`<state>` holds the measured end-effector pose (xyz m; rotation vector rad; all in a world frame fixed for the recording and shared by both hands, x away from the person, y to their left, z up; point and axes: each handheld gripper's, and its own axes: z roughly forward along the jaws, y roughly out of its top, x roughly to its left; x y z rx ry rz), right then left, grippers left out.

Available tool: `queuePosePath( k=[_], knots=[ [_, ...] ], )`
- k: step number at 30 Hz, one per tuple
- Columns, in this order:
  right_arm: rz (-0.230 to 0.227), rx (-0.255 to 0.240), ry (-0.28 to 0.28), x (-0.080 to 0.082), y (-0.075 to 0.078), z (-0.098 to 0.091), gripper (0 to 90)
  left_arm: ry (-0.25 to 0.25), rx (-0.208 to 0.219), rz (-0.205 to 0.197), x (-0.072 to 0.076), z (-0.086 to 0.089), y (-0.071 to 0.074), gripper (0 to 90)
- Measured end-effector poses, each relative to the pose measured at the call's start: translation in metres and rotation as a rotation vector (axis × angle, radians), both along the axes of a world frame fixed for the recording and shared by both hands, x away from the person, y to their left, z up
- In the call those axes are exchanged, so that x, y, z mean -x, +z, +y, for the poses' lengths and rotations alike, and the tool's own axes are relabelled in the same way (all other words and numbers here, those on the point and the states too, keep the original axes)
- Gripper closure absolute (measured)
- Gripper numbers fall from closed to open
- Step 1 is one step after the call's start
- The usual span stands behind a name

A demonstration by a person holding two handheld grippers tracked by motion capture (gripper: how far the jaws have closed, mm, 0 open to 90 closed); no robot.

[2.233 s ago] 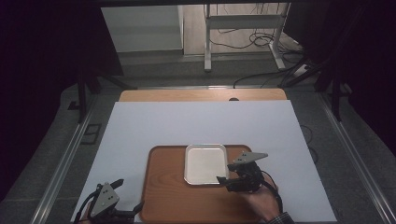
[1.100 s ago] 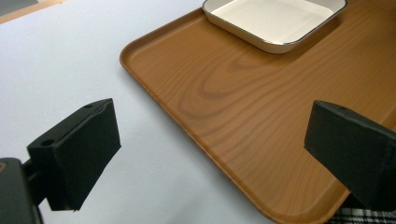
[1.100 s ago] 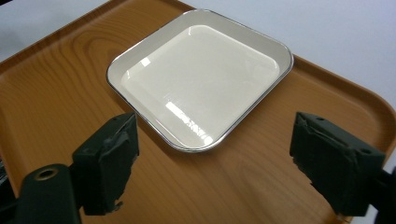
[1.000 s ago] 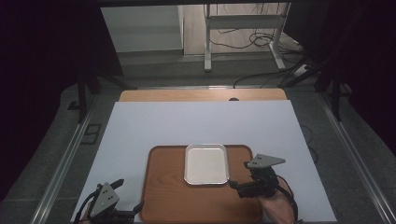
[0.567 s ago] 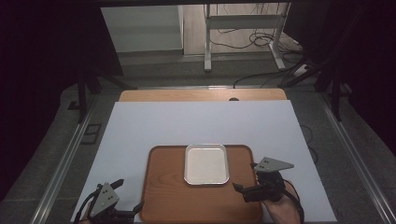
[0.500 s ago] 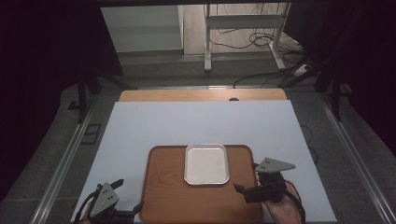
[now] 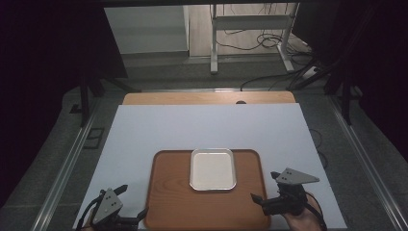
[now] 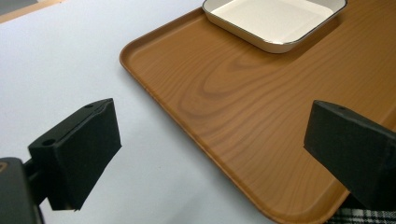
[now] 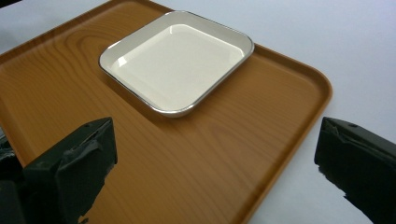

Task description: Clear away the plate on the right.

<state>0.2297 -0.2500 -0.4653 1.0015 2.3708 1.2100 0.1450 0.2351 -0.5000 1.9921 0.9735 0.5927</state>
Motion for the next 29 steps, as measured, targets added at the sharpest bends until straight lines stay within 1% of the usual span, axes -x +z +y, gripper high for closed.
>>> queuePosePath(
  k=[10,13,16,23,29],
  knots=[
    [-0.016,-0.013,-0.052,0.012,-0.001,-0.021,0.0,0.0,0.0,0.0,0.0,0.0,0.0,3.4],
    [-0.015,-0.011,-0.068,0.015,-0.003,-0.028,0.0,0.0,0.0,0.0,0.0,0.0,0.0,3.4],
    [-0.009,-0.005,-0.087,0.018,-0.008,-0.038,0.0,-0.001,-0.002,0.0,0.0,0.0,0.0,3.4],
    [0.012,-0.002,-0.104,0.02,-0.013,-0.046,0.0,-0.001,-0.003,0.001,0.0,0.0,0.0,3.5],
    [0.031,0.03,-0.099,0.019,-0.017,-0.045,0.0,-0.003,-0.008,0.001,-0.001,-0.001,0.0,3.5]
  ],
)
